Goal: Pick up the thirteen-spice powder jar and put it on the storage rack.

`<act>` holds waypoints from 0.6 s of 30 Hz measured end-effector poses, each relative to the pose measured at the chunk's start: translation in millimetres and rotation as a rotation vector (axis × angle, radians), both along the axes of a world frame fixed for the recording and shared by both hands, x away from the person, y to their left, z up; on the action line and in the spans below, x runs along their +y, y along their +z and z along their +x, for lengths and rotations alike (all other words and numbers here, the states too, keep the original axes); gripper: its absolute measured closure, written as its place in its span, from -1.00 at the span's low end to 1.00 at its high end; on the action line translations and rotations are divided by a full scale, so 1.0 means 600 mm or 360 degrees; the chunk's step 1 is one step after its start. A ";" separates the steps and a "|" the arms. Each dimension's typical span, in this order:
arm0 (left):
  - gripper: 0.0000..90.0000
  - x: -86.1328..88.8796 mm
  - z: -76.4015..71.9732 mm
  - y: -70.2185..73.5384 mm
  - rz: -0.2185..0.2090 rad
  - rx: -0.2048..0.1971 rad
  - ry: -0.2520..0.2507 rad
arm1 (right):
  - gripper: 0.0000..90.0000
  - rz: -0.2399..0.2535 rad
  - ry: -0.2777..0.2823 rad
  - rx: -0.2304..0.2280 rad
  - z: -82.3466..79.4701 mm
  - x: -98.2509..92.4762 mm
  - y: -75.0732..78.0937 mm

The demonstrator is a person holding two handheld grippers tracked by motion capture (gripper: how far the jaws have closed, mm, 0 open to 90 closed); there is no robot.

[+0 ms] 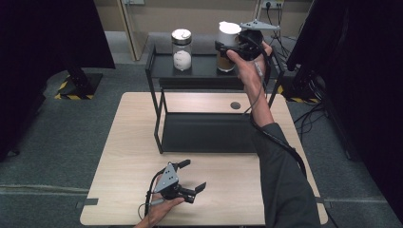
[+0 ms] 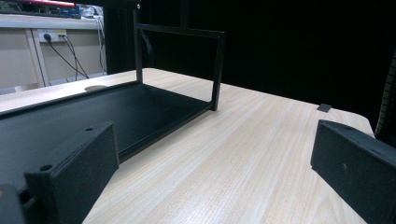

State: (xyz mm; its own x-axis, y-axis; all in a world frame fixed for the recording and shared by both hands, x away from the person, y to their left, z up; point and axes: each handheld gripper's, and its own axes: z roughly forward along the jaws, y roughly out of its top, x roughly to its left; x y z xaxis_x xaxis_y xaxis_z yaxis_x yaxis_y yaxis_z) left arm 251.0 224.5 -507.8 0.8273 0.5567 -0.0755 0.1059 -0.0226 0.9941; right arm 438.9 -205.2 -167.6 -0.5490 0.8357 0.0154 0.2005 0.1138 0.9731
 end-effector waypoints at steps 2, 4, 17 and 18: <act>-0.99 0.000 0.000 0.000 -0.0001 0.0002 0.0000 | -0.70 0.0011 -0.0004 0.0035 0.002 0.001 0.002; -0.99 0.000 0.000 0.000 -0.0001 0.0001 -0.0001 | -0.79 0.0021 -0.0009 0.0053 0.002 0.002 0.003; -0.99 0.000 0.000 0.000 0.0003 0.0003 -0.0001 | -0.94 0.0037 -0.0018 0.0047 -0.014 0.003 0.007; -0.99 0.000 0.000 0.000 0.0003 0.0003 -0.0001 | -0.94 0.0043 -0.0022 0.0050 -0.015 0.002 0.007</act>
